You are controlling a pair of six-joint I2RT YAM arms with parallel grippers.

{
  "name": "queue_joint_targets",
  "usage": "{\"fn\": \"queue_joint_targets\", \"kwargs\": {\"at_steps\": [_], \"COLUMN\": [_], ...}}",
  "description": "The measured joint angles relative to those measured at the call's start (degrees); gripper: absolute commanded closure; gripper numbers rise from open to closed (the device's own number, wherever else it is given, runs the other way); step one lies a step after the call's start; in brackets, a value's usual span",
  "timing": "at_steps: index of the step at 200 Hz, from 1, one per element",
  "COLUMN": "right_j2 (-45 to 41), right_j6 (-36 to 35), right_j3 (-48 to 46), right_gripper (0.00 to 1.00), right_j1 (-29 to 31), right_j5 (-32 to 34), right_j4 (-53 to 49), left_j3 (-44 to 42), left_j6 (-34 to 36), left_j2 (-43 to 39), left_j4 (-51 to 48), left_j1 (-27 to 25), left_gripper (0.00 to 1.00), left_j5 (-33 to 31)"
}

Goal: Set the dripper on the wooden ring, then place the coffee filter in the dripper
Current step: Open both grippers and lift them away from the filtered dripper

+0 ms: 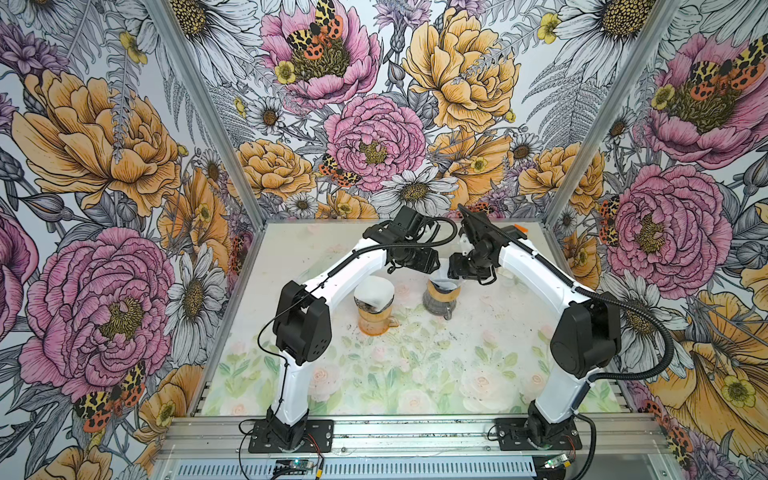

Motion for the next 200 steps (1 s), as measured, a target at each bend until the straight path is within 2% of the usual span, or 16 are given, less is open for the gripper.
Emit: {"fn": "queue_joint_targets", "kwargs": {"at_steps": [38,96,136,160,170,200], "right_j2": [-1.75,-10.91,-18.73,-23.39,-25.90,-32.22], "right_j6": [-0.02,-0.04,-0.66,-0.81,-0.72,-0.90], "right_j3": [0.07,-2.05,-6.23,-11.39,-14.64,-20.98], "right_gripper": [0.41,0.40,0.32,0.19,0.11,0.04], "right_j1": [0.07,0.07,0.07,0.00,-0.07,-1.09], "right_j5": [1.05,7.17,14.25,16.92,17.44,18.95], "right_j4": [0.83,6.19,11.23,16.24,18.84,24.52], "left_j3": [-0.09,-5.60,-14.67,-21.24,-24.41,-36.17], "left_j6": [0.07,0.94,1.36,1.42,1.44,1.57], "left_j2": [-1.88,-10.56,-20.02,-26.03,-28.61,-37.99], "left_j4": [0.07,3.74,9.75,14.43,16.50,23.43], "left_j1": [-0.07,-0.48,-0.48,-0.46,-0.37,0.48], "left_gripper": [0.31,0.15,0.06,0.05,0.03,0.01], "left_j5": [-1.46,-5.60,-10.97,-16.00,-17.66,-21.51]}}
